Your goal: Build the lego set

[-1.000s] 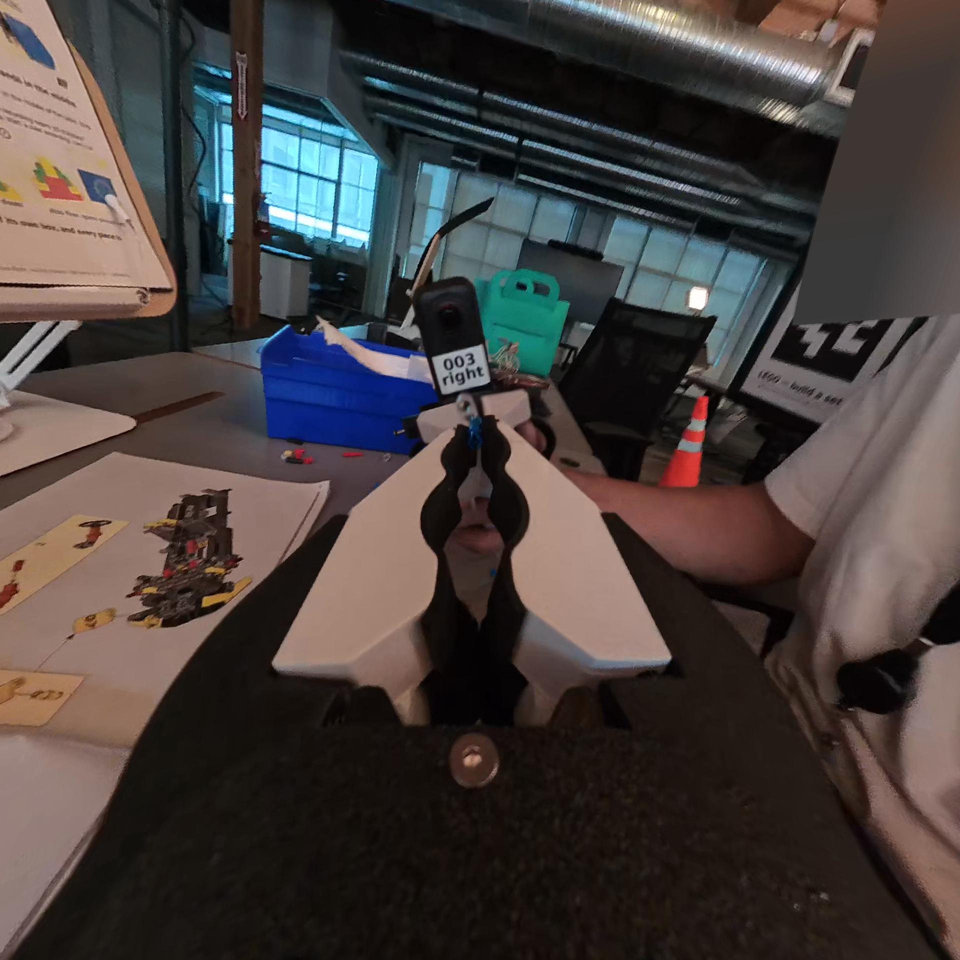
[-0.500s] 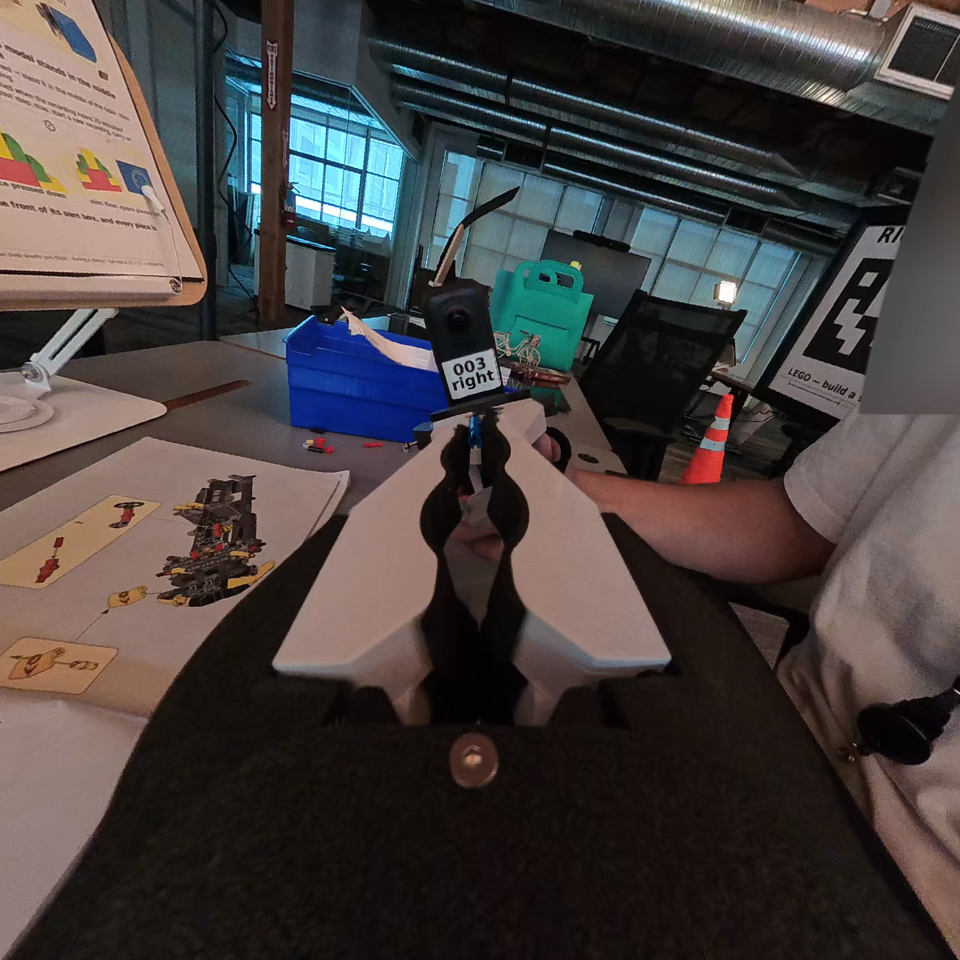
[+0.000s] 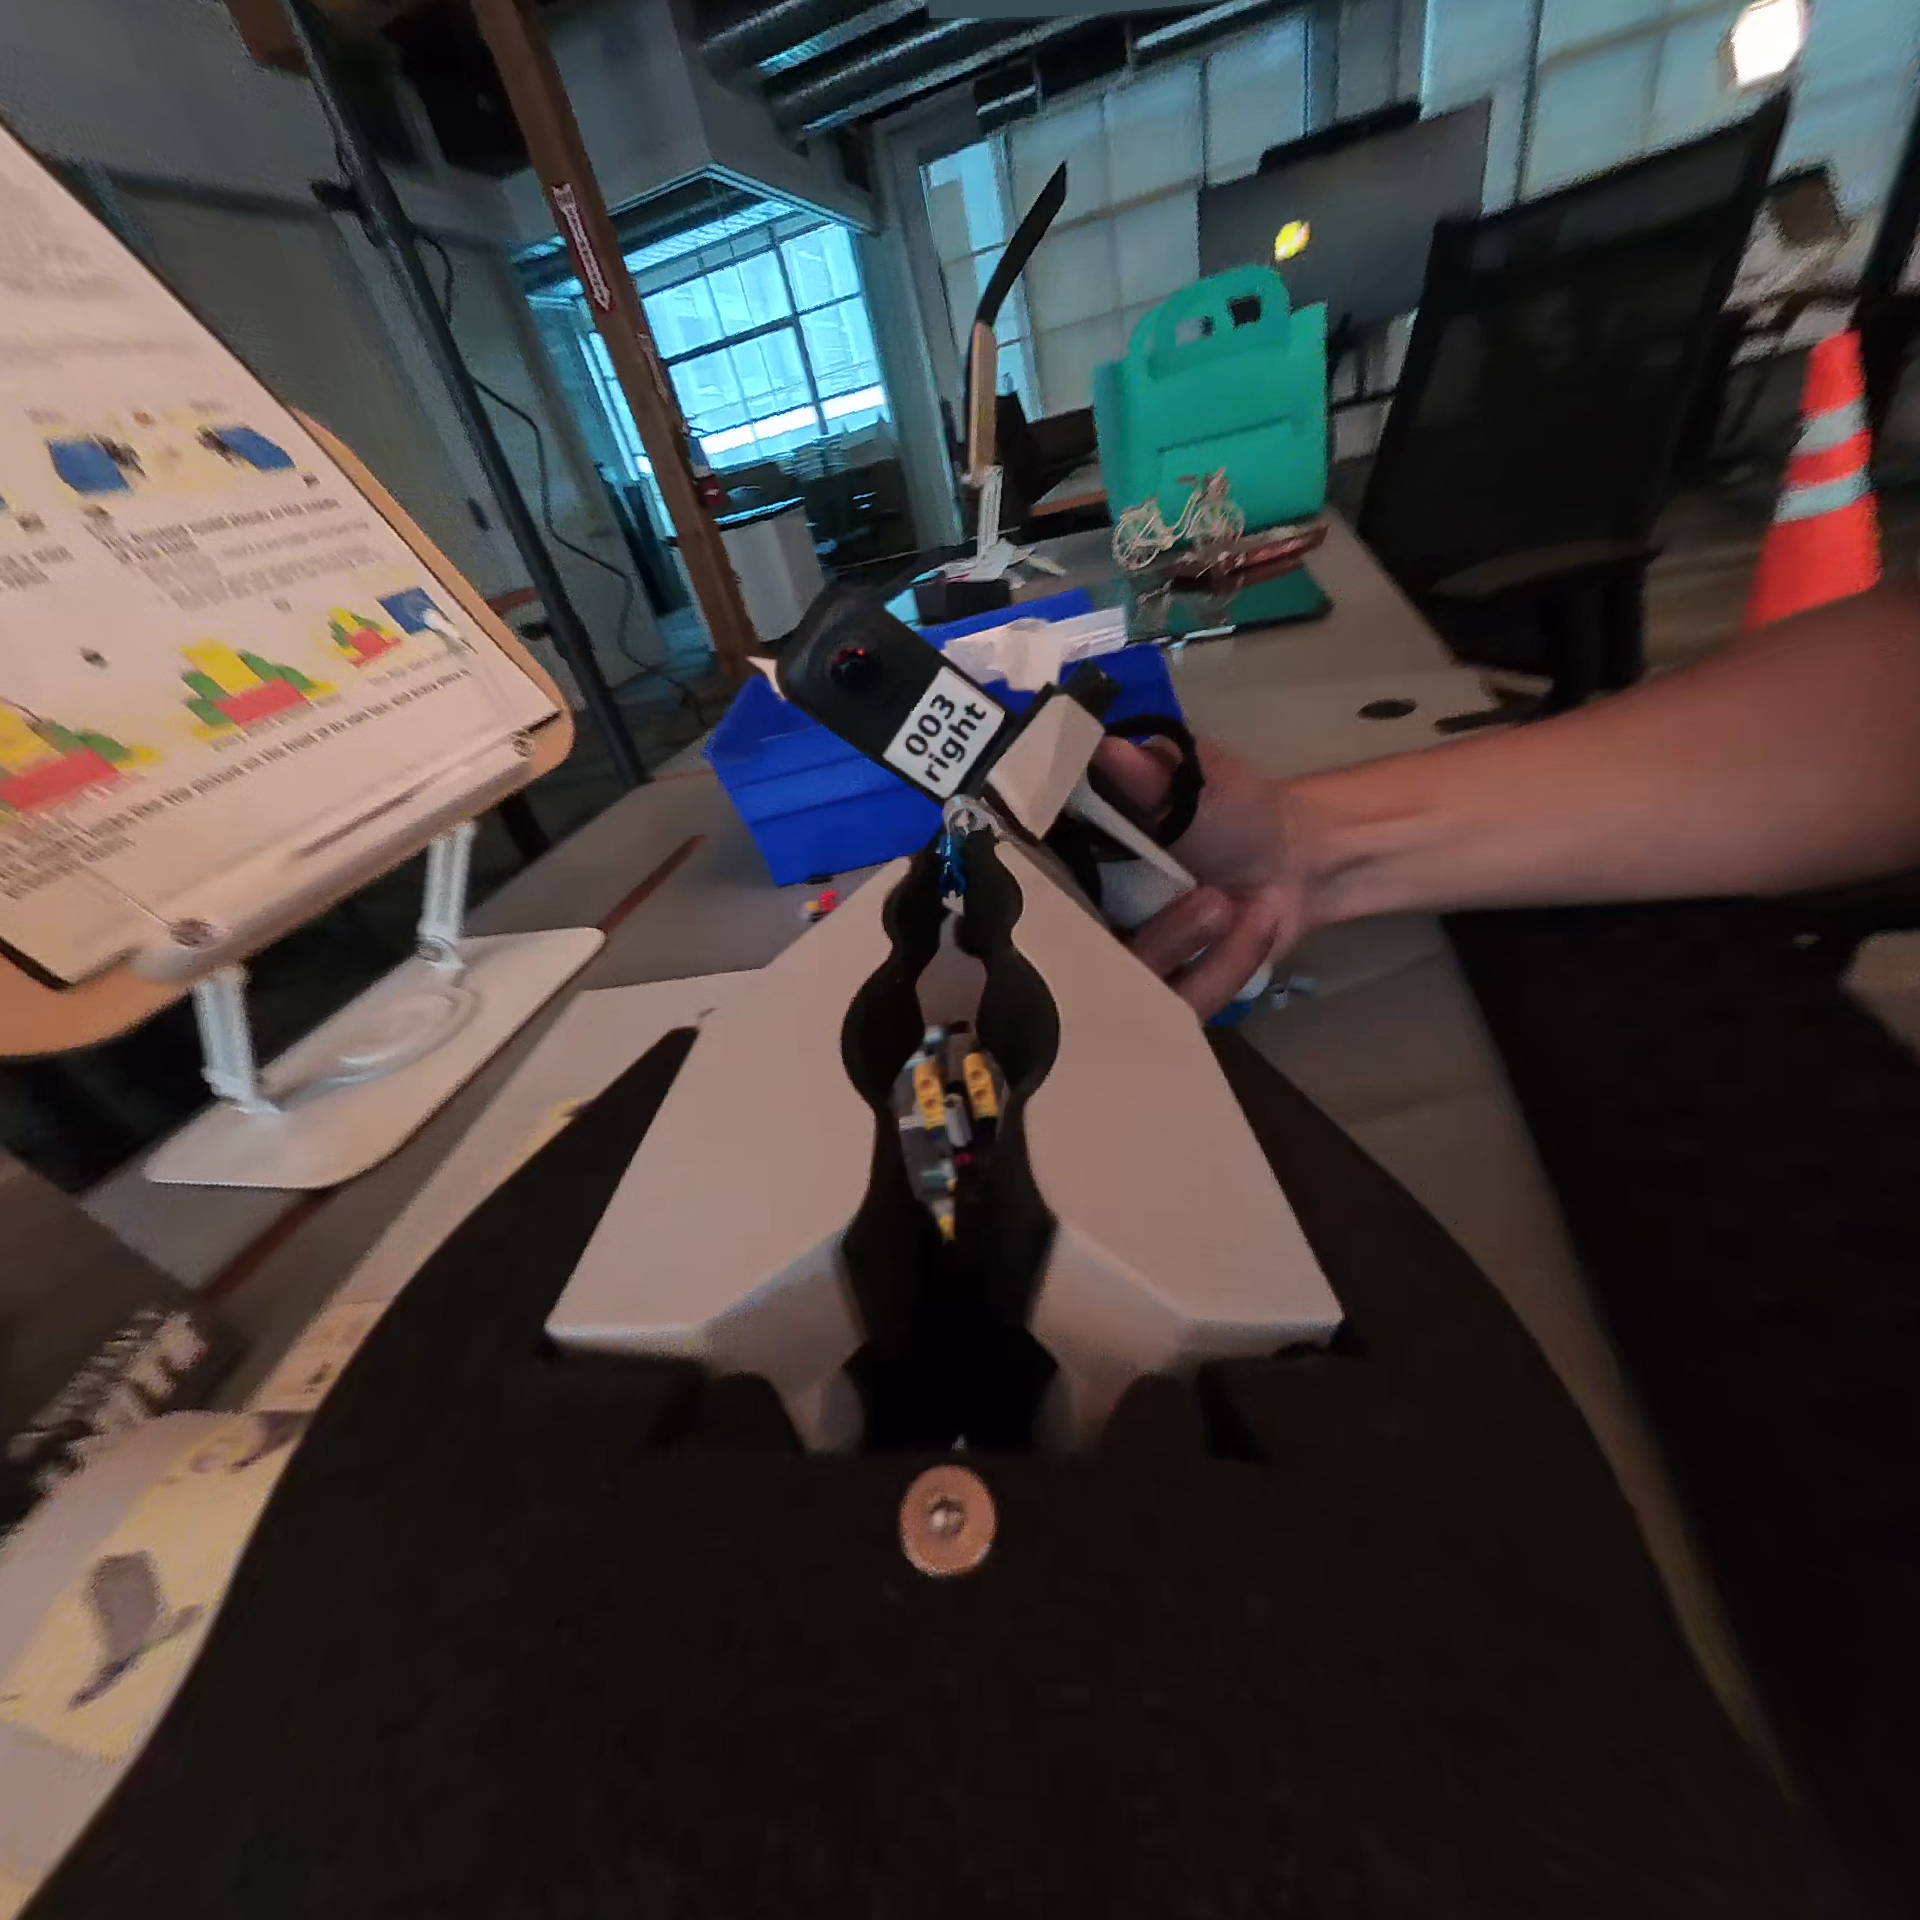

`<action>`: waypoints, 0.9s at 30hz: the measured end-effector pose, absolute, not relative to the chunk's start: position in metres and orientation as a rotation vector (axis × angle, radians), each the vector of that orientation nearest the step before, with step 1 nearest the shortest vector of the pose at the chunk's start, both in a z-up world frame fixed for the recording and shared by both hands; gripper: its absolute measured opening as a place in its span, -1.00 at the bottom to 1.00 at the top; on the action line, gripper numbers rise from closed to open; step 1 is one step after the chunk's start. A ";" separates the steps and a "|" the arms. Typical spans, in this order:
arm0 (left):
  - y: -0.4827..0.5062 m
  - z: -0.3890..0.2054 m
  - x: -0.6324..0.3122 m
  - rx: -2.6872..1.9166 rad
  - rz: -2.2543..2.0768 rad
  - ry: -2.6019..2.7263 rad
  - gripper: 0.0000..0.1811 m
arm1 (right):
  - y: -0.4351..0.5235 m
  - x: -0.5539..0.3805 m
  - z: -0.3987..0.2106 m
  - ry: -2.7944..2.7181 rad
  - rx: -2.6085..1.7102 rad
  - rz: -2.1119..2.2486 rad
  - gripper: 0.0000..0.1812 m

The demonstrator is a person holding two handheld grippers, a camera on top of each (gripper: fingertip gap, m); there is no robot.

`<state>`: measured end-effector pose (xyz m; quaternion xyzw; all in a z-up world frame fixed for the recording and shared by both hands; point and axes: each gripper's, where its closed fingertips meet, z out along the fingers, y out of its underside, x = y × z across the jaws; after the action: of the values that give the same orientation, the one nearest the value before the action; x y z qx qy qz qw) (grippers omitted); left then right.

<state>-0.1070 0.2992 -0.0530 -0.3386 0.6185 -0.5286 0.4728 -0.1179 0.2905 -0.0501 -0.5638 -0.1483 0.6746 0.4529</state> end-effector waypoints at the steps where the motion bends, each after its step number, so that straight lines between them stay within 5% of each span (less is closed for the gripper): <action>1: 0.299 -0.053 -0.107 -0.799 -1.235 1.516 -0.97 | 0.289 -0.118 -0.050 -0.362 -1.394 1.698 -1.00; 27: 0.299 -0.063 -0.121 -0.471 -0.662 1.535 -0.97 | 0.283 -0.133 -0.064 -0.400 -1.497 1.772 -1.00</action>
<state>-0.1206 0.2987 -0.0632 -0.2070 0.6746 -0.2910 0.6461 -0.1325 0.2826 -0.0640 -0.5875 -0.1569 0.6950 0.3838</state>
